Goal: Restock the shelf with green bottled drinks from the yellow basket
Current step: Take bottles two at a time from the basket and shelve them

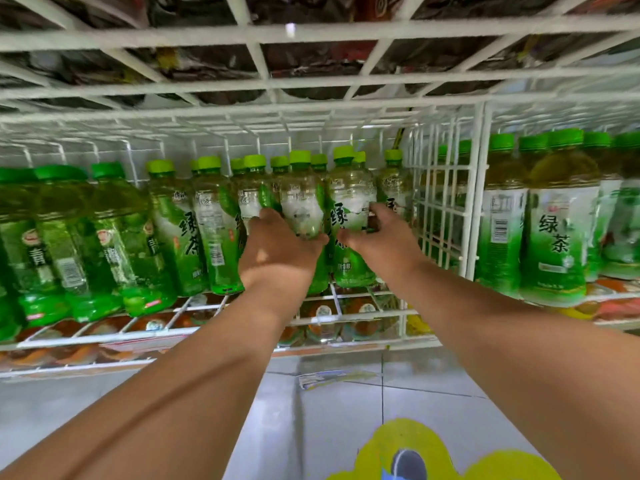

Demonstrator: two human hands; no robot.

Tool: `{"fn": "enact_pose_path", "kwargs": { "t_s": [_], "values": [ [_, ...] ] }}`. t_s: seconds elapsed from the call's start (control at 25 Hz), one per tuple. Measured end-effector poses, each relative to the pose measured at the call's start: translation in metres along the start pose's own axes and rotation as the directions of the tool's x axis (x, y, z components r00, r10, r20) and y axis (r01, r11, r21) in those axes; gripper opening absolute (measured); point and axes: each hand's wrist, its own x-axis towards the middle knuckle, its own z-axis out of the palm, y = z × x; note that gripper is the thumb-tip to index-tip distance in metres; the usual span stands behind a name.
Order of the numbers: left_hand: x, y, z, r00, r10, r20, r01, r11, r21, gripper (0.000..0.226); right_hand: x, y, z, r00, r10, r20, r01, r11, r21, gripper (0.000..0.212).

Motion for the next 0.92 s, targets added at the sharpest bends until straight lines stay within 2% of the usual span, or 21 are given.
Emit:
{"fn": "enact_pose_path", "kwargs": {
  "t_s": [0.08, 0.16, 0.4, 0.52, 0.6, 0.68, 0.8, 0.92],
  "values": [
    [-0.003, 0.003, -0.002, 1.000, -0.008, -0.010, 0.010, 0.982, 0.191, 0.081, 0.000, 0.002, 0.003, 1.000, 0.027, -0.006, -0.028, 0.994, -0.105, 0.082],
    [-0.005, 0.004, -0.004, 1.000, -0.002, 0.030, -0.006, 0.964, 0.266, 0.075, 0.000, 0.006, 0.003, 0.999, 0.038, -0.014, -0.040, 0.988, -0.148, 0.078],
    [-0.002, 0.006, 0.006, 0.993, -0.016, 0.120, -0.006, 0.983, 0.183, 0.073, -0.001, 0.010, 0.000, 1.000, 0.023, 0.019, -0.018, 0.973, -0.232, 0.070],
    [-0.003, -0.006, 0.005, 0.990, 0.016, 0.139, -0.034, 0.991, 0.131, 0.074, -0.009, 0.010, -0.006, 0.998, 0.014, 0.058, 0.003, 0.957, -0.290, 0.063],
    [-0.010, -0.018, 0.000, 0.990, 0.070, 0.125, -0.087, 0.988, 0.130, 0.071, -0.018, 0.010, -0.010, 0.996, -0.014, 0.085, 0.045, 0.928, -0.370, 0.066],
    [-0.019, -0.029, -0.008, 0.981, 0.180, 0.076, -0.191, 0.961, 0.198, 0.069, -0.026, 0.007, -0.013, 0.991, -0.080, 0.111, 0.124, 0.866, -0.483, 0.068],
    [-0.033, -0.039, -0.020, 0.929, 0.370, 0.006, -0.342, 0.851, 0.398, 0.078, -0.041, -0.006, -0.020, 0.961, -0.201, 0.189, 0.276, 0.714, -0.644, 0.068],
    [-0.047, -0.040, -0.041, 0.926, 0.364, 0.100, -0.369, 0.818, 0.441, 0.086, -0.057, -0.020, -0.027, 0.942, -0.283, 0.182, 0.320, 0.584, -0.746, 0.071]
  ]
}}
